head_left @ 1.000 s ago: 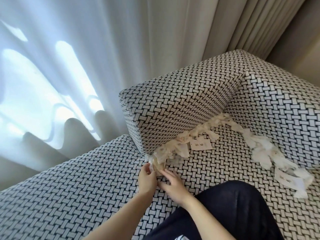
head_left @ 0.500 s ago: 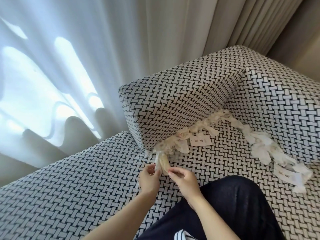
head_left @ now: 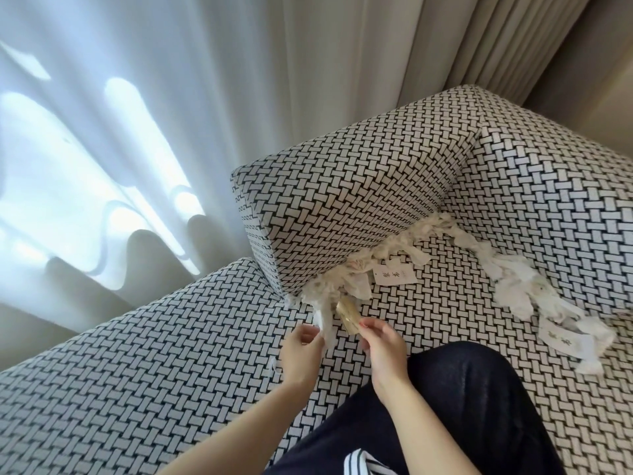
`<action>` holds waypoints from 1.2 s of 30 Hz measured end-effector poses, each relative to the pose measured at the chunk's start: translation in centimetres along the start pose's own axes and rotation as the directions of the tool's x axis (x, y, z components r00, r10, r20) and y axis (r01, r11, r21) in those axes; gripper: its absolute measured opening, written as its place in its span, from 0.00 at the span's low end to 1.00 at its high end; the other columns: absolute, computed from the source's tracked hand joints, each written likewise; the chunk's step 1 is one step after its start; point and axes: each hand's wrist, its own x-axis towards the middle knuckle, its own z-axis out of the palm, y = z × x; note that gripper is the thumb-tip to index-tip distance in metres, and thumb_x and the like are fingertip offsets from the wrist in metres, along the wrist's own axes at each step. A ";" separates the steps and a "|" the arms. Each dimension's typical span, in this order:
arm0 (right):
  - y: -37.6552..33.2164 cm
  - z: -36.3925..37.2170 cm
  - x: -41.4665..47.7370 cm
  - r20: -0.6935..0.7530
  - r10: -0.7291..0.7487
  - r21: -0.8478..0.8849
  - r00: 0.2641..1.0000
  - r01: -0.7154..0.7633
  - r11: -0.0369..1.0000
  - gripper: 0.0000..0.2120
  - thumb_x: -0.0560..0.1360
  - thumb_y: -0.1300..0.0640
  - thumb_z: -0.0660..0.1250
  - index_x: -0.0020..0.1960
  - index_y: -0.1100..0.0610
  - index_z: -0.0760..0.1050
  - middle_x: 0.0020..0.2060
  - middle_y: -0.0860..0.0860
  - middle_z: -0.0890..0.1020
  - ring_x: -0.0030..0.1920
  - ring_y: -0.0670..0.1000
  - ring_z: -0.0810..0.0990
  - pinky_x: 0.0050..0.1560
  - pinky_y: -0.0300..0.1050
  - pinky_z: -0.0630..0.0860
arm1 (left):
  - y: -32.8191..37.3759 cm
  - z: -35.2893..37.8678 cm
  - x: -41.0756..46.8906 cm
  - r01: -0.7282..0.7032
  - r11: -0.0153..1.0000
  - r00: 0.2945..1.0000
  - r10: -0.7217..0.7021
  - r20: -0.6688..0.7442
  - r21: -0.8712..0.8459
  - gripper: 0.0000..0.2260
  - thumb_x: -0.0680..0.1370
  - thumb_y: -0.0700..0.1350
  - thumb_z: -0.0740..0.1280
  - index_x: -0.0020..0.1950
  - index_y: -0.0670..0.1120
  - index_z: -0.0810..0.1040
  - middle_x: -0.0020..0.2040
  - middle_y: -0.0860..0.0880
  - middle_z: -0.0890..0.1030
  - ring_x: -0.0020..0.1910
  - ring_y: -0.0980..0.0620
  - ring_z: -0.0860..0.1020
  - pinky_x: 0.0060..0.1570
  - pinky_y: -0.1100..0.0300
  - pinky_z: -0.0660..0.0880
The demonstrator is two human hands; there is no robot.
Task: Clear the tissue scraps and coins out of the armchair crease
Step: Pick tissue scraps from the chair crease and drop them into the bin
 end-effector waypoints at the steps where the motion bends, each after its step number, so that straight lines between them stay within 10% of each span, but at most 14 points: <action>1: -0.1 0.0 0.0 -0.005 0.010 0.034 1.000 -0.010 0.999 0.05 0.74 0.66 0.67 0.45 0.58 0.78 0.41 0.54 0.80 0.39 0.50 0.73 0.40 0.42 0.71 | 0.1 0.0 -0.2 -0.013 1.000 1.000 0.013 0.013 0.002 0.03 0.76 0.38 0.64 0.47 0.41 0.77 0.41 0.45 0.78 0.37 0.54 0.74 0.34 0.66 0.68; 18: -0.8 -0.5 -0.2 0.009 0.005 0.240 1.000 -0.007 0.971 0.07 0.75 0.65 0.66 0.52 0.56 0.77 0.49 0.53 0.81 0.44 0.49 0.75 0.45 0.41 0.73 | 1.9 -0.2 -1.8 -0.073 0.993 0.997 0.074 0.014 -0.091 0.11 0.74 0.33 0.59 0.32 0.43 0.68 0.30 0.49 0.66 0.32 0.54 0.62 0.34 0.62 0.60; 25: -2.9 -2.4 -0.7 0.024 -0.184 0.046 0.983 0.182 0.982 0.06 0.75 0.60 0.68 0.51 0.51 0.78 0.52 0.51 0.82 0.53 0.49 0.79 0.57 0.46 0.76 | 4.4 0.6 -2.9 -0.125 0.977 0.992 0.127 0.001 -0.173 0.07 0.76 0.35 0.59 0.39 0.39 0.73 0.40 0.48 0.76 0.40 0.53 0.71 0.40 0.63 0.64; 36: -10.1 -12.7 -3.5 -0.038 -0.552 -0.182 0.833 0.538 0.823 0.08 0.75 0.60 0.68 0.52 0.52 0.79 0.47 0.44 0.82 0.47 0.40 0.79 0.45 0.31 0.74 | 10.7 6.0 -8.0 -0.336 0.930 0.902 0.363 0.234 -0.147 0.06 0.76 0.39 0.63 0.47 0.36 0.76 0.42 0.40 0.80 0.41 0.49 0.76 0.46 0.58 0.73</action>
